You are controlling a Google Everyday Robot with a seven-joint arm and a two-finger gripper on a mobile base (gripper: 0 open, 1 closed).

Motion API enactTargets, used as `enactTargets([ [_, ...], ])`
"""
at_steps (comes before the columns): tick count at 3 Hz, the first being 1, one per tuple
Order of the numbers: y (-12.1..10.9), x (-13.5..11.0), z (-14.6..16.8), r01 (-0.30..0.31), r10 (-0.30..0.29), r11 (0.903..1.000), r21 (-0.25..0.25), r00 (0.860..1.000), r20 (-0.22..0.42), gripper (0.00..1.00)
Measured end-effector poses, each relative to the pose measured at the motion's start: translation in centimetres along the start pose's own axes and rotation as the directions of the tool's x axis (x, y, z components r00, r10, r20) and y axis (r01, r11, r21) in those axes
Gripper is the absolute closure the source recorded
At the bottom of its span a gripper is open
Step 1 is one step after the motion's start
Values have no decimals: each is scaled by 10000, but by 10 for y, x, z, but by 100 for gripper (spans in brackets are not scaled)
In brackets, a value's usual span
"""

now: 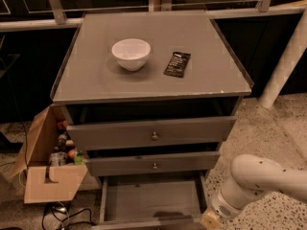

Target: Close bottom drawer

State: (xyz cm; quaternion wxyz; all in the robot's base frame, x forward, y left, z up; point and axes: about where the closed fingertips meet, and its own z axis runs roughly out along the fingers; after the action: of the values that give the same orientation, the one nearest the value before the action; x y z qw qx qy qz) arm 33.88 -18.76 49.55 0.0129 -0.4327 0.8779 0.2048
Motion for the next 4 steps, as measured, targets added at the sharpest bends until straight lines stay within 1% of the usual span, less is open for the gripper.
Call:
enactTargets([
  [1, 0, 0, 0, -4, 4, 10000, 0, 10000, 1, 100],
  [2, -7, 18, 19, -824, 823, 9966, 64, 9964, 218, 100],
  [3, -23, 51, 53, -1914, 1917, 9814, -152, 9813, 198, 100],
  [4, -32, 81, 96, -2942, 2937, 9547, -446, 9557, -171, 100],
])
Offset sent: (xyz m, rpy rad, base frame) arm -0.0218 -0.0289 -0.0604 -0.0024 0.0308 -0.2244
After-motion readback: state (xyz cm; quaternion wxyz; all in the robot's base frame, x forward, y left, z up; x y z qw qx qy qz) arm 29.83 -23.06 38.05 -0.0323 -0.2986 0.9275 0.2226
